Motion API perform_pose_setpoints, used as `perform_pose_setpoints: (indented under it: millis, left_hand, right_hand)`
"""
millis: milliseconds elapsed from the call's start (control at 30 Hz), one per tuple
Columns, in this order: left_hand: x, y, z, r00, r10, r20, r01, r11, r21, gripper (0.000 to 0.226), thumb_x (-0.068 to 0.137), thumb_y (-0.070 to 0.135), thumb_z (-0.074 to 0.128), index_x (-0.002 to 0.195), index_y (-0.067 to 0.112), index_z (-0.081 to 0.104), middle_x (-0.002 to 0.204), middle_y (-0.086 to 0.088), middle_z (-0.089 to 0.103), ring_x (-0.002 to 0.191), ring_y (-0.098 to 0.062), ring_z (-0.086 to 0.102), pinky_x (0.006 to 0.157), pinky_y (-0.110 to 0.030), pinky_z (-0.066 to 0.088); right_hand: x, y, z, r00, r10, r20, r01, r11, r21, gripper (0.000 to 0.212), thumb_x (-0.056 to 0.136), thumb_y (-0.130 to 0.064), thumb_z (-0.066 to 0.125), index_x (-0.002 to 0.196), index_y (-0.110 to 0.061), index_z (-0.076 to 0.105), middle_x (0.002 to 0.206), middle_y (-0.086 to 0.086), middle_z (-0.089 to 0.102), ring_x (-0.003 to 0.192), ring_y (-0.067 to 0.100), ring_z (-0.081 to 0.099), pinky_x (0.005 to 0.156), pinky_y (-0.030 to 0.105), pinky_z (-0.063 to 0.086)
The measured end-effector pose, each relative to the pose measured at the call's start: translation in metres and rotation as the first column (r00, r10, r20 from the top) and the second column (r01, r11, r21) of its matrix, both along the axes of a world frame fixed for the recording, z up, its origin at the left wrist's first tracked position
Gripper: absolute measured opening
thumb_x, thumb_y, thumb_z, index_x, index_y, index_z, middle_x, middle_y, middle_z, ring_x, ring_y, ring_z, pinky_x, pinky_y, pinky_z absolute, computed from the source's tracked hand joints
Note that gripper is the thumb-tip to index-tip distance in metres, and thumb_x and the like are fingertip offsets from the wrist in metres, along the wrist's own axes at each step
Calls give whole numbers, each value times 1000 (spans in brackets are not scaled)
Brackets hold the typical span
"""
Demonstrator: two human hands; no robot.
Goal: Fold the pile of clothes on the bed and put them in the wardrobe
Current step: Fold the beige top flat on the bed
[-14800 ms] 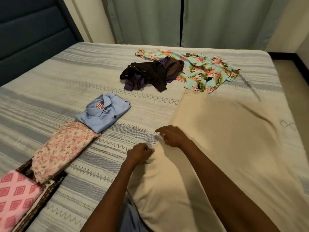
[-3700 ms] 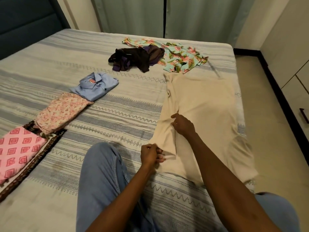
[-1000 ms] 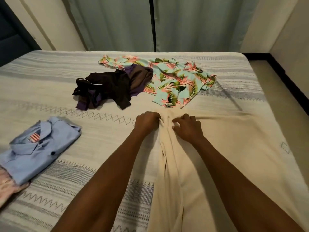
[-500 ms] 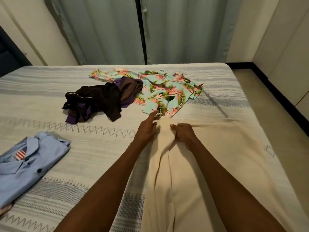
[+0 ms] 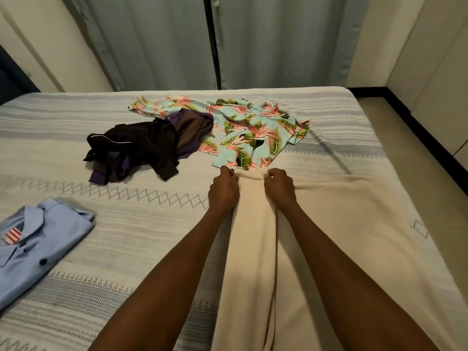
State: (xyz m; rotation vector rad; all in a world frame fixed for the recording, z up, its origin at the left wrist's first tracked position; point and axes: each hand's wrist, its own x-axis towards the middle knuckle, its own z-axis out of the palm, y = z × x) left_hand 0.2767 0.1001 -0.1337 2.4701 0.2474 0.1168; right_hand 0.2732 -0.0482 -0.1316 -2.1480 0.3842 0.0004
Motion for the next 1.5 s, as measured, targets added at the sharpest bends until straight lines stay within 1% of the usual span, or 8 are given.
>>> perform_pose_setpoints:
  millis: [133,333,567,900,1033,1233,1400,1500]
  left_hand:
    - [-7,0,-15,998,-47,-32,50,996,68,27,102,35,51,115,12,49,114,-15,65,102,-36,62,80,-42,49]
    - [-38,7,6,992,-94,88,87,993,79,31,100,43,52,111,15,48,111,-9,62,98,-29,61,78,-40,51]
    - [-135,1,22,956,-270,116,253,957,142,37,100,46,49,81,17,63,83,1,66,78,-21,63,61,-33,47]
    - [-311,31,26,956,-291,39,286,954,90,27,98,41,53,92,19,66,89,3,64,82,-16,61,65,-30,43]
    - [-388,40,11,965,-209,158,208,978,25,13,98,35,51,105,27,58,96,12,60,86,-8,58,69,-29,43]
    - [-458,43,-20,894,-390,223,302,889,345,31,93,42,54,115,21,62,110,-2,63,90,-24,60,74,-37,50]
    - [-476,46,-28,867,-476,147,365,808,463,46,93,59,47,122,28,62,125,-1,62,109,-25,55,86,-39,49]
    - [-485,55,-26,854,-508,114,417,799,434,39,96,56,43,122,34,64,128,4,63,114,-23,53,91,-37,41]
  right_hand:
    - [2,-8,-10,997,63,-53,-70,986,-152,37,101,-35,50,124,-9,62,125,20,63,118,40,55,90,37,44]
    - [-35,-22,8,995,41,-92,-43,999,-13,42,97,-43,57,127,-14,54,125,12,64,121,33,56,96,36,41]
    - [-122,-26,23,966,120,-229,-102,991,88,20,87,-39,68,87,-19,62,79,3,76,72,25,73,84,42,59]
    - [-290,-1,22,930,137,-341,-119,990,71,47,74,-58,69,88,-13,69,76,7,74,71,29,73,75,42,62]
    - [-339,17,30,912,101,-398,-93,995,40,52,81,-61,70,86,-10,61,71,5,73,58,24,72,62,34,62]
    - [-373,40,36,940,29,-340,-50,997,-54,42,86,-49,55,107,-14,65,108,9,70,98,31,67,87,35,52]
    - [-395,45,33,974,-100,-204,126,985,118,38,94,-48,56,108,-13,61,109,9,69,105,32,63,83,34,45]
    - [-398,41,11,959,-72,-274,123,977,175,58,80,-69,57,105,-17,65,97,5,72,93,29,69,83,36,55]
